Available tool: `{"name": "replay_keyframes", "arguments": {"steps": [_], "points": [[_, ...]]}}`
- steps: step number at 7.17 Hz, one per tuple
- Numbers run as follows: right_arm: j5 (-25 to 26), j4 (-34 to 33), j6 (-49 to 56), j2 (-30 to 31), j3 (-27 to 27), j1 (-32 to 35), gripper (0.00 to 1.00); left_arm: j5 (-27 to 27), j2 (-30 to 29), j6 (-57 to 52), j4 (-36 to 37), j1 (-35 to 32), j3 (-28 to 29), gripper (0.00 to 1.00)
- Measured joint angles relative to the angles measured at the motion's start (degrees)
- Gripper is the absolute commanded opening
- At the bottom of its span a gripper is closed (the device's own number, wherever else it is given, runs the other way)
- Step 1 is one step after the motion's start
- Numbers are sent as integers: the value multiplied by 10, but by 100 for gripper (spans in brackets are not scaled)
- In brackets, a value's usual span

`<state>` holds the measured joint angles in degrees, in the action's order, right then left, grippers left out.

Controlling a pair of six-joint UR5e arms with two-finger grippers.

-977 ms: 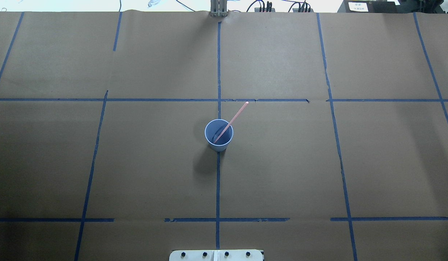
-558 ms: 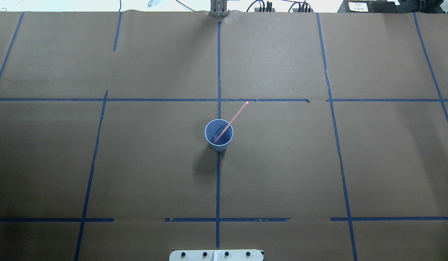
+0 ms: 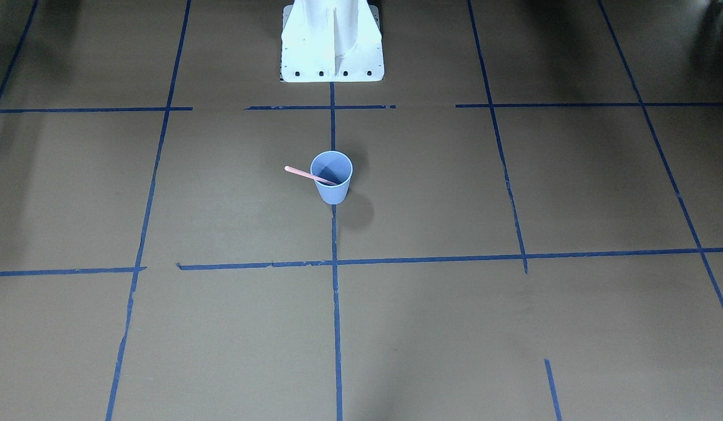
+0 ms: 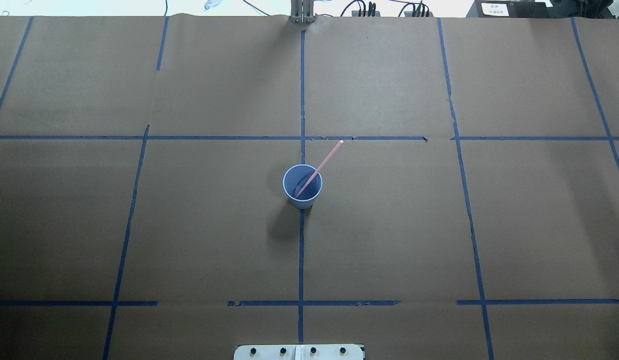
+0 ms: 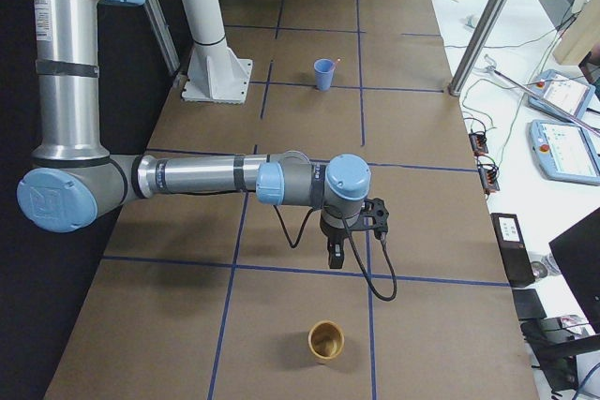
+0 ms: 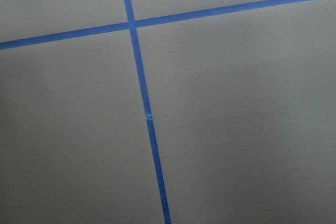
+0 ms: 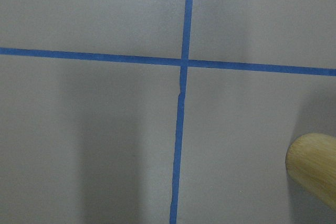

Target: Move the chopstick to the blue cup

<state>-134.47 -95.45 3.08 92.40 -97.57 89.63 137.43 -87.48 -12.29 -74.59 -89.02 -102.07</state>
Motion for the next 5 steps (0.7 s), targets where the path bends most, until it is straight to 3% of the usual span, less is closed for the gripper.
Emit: {"name": "replay_keyframes", "arguments": {"steps": [5], "points": [[-8, 0, -1, 1, -9, 0, 100, -2, -1, 2, -4, -5, -17, 100]]}}
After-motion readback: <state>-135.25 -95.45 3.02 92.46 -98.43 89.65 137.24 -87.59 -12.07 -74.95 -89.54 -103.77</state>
